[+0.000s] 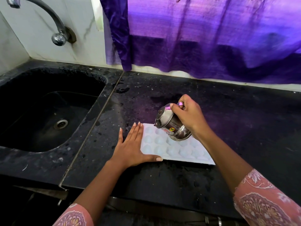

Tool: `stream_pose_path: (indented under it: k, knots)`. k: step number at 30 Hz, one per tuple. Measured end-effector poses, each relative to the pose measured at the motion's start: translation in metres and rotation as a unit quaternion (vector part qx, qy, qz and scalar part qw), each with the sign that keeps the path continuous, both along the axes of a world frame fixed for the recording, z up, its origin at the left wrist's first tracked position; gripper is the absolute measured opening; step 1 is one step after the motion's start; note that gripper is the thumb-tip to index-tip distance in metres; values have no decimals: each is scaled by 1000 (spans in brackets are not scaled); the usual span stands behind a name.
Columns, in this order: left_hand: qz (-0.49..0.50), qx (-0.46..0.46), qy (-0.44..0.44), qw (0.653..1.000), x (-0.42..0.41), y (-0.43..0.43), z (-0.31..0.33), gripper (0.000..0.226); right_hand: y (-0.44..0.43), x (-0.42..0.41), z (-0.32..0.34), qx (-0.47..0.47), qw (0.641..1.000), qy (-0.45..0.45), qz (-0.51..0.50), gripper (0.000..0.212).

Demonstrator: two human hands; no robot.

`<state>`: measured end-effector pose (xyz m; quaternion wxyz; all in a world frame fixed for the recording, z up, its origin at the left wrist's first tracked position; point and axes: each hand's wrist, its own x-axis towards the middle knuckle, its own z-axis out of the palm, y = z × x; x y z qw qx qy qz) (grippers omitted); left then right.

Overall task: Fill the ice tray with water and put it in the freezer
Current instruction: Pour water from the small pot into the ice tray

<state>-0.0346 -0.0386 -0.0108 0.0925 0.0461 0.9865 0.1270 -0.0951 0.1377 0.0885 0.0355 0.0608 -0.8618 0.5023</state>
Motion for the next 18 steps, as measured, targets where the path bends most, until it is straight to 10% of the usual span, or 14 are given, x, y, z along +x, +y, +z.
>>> stream_pose_path:
  k: [18]
  knots:
    - [7,5,-1,1000,1,0,0,133,-6,-1,4,26,1000,7,15,30]
